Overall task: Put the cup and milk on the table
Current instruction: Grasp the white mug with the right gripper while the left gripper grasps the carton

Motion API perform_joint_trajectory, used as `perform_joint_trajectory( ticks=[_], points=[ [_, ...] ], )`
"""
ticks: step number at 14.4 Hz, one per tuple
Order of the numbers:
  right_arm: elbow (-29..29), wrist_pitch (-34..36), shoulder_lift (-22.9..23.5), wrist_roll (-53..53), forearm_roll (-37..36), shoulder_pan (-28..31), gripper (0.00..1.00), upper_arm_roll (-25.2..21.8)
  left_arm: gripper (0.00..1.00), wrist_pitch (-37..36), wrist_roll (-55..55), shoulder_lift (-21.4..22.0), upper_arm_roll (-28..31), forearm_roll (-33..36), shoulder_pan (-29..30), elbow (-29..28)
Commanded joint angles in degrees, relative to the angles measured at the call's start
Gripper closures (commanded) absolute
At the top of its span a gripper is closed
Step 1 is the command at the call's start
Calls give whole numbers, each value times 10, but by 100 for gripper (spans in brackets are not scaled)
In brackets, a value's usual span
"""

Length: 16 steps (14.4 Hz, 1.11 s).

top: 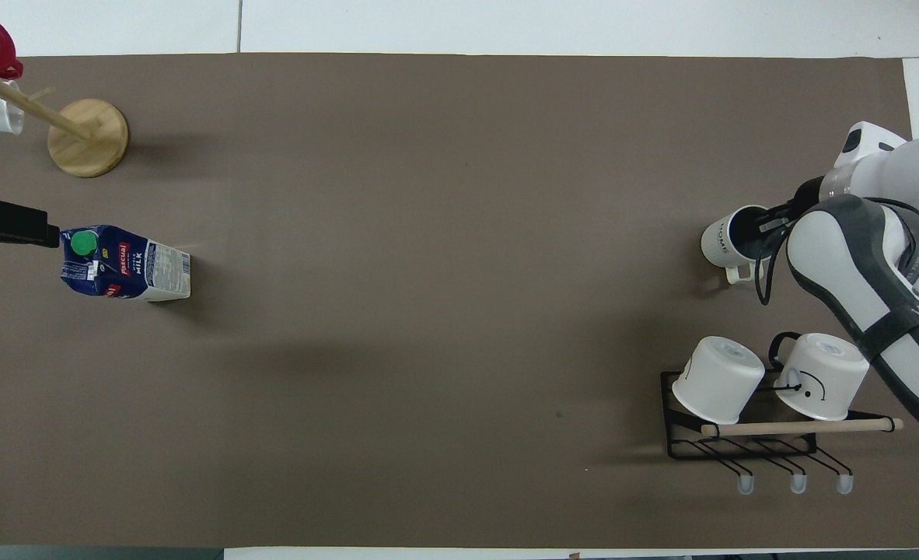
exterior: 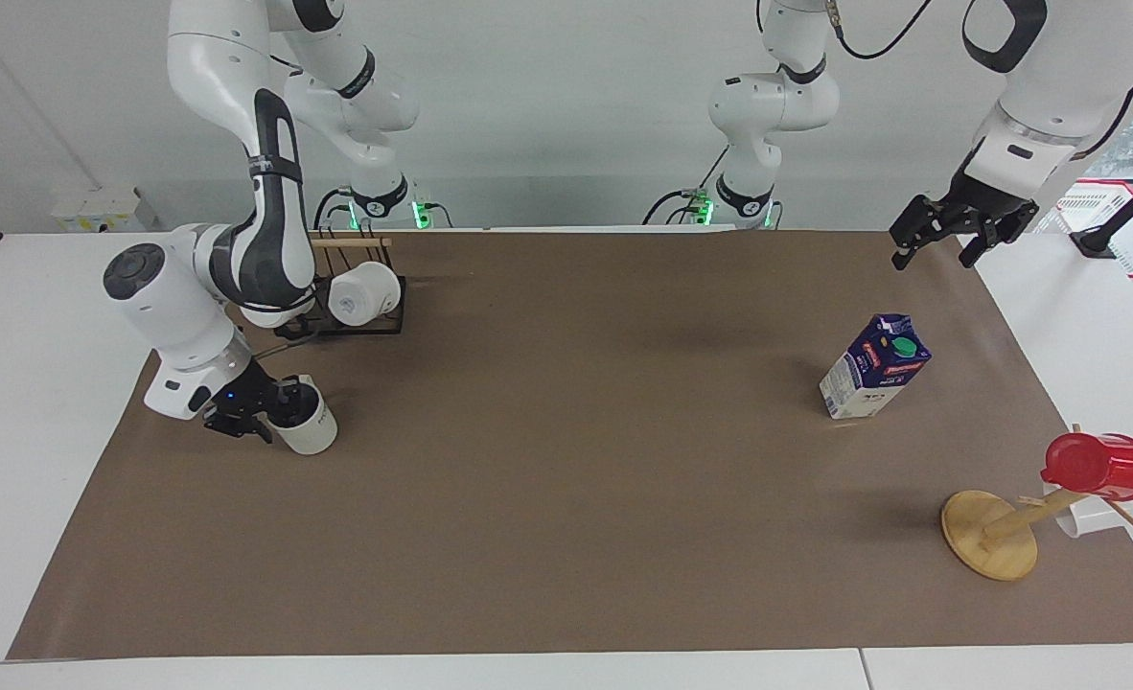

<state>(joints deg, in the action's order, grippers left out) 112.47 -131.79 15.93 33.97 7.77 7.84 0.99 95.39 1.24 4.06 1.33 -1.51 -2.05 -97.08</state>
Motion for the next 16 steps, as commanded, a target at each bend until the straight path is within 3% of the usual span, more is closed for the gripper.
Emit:
perform_joint_trajectory(
  ticks=[1, 3, 5, 7, 12, 14, 16],
  points=[
    [-3, 3, -4, -4, 12, -3, 100, 3, 0, 45, 1, 22, 2, -8, 0, -51],
    [-17, 23, -11, -21, 4, -8, 100, 5, 0, 81, 3, 23, 4, -8, 7, -78],
    [-58, 72, -13, -63, 1, -45, 100, 4, 0, 97, 20, 23, 4, -8, 26, -89],
    [-77, 74, -13, -129, -20, -83, 100, 5, 0, 101, 30, 23, 4, -7, 26, -100],
    [-59, -8, -2, -311, -65, -220, 100, 5, 0, 138, 28, 21, 4, -8, 28, -145],
    [-59, -54, 21, -323, -70, -257, 100, 5, 0, 180, 25, 17, 4, -8, 28, -163],
    [-55, -54, 30, -324, -70, -289, 100, 6, 0, 210, 23, 17, 4, -8, 32, -192]
  ],
)
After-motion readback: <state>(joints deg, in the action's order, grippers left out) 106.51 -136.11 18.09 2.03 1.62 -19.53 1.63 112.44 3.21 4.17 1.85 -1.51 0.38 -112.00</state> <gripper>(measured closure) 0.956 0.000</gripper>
